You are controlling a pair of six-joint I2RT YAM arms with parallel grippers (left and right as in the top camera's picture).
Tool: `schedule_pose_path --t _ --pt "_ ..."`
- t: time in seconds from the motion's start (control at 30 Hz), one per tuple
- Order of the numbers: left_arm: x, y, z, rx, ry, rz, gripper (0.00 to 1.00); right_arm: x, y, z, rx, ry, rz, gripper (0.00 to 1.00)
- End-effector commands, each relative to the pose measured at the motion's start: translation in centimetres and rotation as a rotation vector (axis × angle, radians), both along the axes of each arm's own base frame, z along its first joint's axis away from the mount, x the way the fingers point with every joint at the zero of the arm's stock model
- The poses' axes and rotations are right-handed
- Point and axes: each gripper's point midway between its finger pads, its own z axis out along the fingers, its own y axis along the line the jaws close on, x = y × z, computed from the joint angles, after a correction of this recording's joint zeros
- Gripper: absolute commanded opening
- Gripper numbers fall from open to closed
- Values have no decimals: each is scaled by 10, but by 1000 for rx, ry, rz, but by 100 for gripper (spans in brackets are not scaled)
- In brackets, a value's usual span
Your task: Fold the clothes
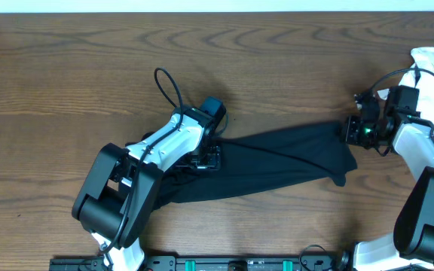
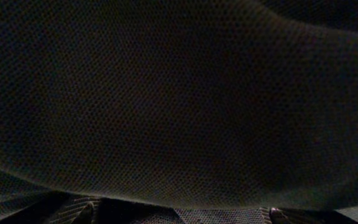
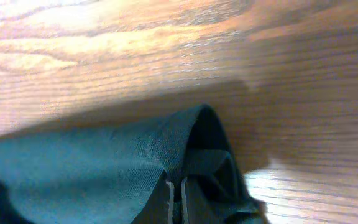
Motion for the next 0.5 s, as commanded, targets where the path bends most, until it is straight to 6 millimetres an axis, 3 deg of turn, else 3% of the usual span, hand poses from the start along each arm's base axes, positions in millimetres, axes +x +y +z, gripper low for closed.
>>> schedule_pose_path --t 0.0,0.47 --pt "-11 9 -14 41 36 -3 80 3 -25 1 -95 10 -63 1" --pt "-12 9 -15 43 39 -3 81 9 -56 -1 -260 -2 -122 1"
